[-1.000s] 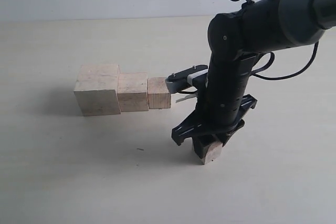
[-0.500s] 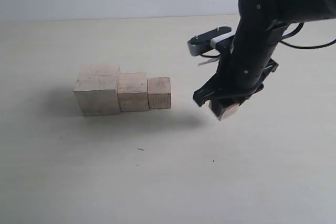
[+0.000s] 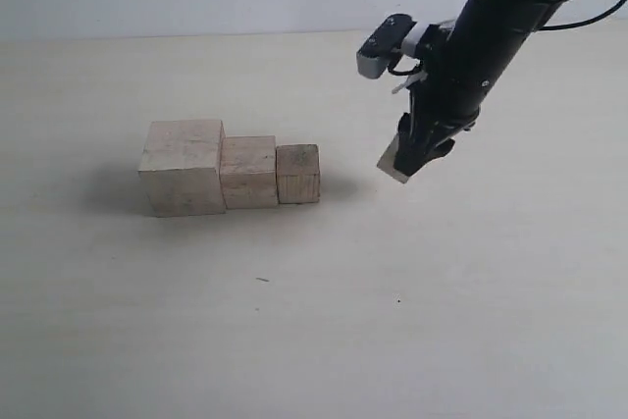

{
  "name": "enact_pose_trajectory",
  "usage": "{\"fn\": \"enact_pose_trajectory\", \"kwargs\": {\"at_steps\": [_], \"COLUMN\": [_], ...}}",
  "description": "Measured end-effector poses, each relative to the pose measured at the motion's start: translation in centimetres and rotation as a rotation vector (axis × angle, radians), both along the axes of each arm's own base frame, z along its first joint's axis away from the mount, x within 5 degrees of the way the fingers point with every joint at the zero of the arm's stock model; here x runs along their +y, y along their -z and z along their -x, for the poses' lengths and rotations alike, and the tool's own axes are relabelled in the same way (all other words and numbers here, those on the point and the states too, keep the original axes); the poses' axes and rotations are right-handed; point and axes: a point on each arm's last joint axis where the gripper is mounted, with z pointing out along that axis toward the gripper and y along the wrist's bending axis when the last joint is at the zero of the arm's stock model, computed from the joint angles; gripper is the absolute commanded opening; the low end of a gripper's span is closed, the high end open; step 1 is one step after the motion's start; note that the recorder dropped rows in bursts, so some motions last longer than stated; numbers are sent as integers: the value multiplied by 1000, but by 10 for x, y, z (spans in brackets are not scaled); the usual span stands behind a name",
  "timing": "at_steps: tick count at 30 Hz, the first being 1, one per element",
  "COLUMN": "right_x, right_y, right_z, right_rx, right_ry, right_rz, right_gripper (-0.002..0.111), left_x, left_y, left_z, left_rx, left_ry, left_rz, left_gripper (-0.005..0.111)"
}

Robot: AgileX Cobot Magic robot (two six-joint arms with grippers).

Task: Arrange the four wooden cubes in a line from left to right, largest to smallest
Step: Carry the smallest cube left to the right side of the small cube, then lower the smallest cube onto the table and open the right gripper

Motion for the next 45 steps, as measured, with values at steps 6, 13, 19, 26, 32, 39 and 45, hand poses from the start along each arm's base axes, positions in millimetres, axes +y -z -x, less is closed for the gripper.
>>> {"fn": "enact_pose_trajectory", "kwargs": {"at_steps": [6, 13, 19, 26, 32, 39, 45], "right_x": [12, 17, 23, 32, 36, 33, 35], "right_y": [16, 34, 42, 52, 55, 58, 62], "right_z": [-2, -9, -10, -7, -6, -7, -8], "right_rx": [-52, -120, -113, -86, -82, -80, -77], "right_ry": [-301, -415, -404, -395, -409, -423, -398], "right_rz": [-107, -125, -191, -232, -231, -198, -210], "right_gripper": [0, 0, 0, 0, 0, 0, 0], "left_x": [0, 0, 0, 0, 0, 0, 0], "left_y": [0, 0, 0, 0, 0, 0, 0], "left_z": [0, 0, 0, 0, 0, 0, 0], "left_rx": [0, 0, 0, 0, 0, 0, 0], "left_ry": [0, 0, 0, 0, 0, 0, 0], "left_rz": [0, 0, 0, 0, 0, 0, 0], "left_gripper": [0, 0, 0, 0, 0, 0, 0]}}
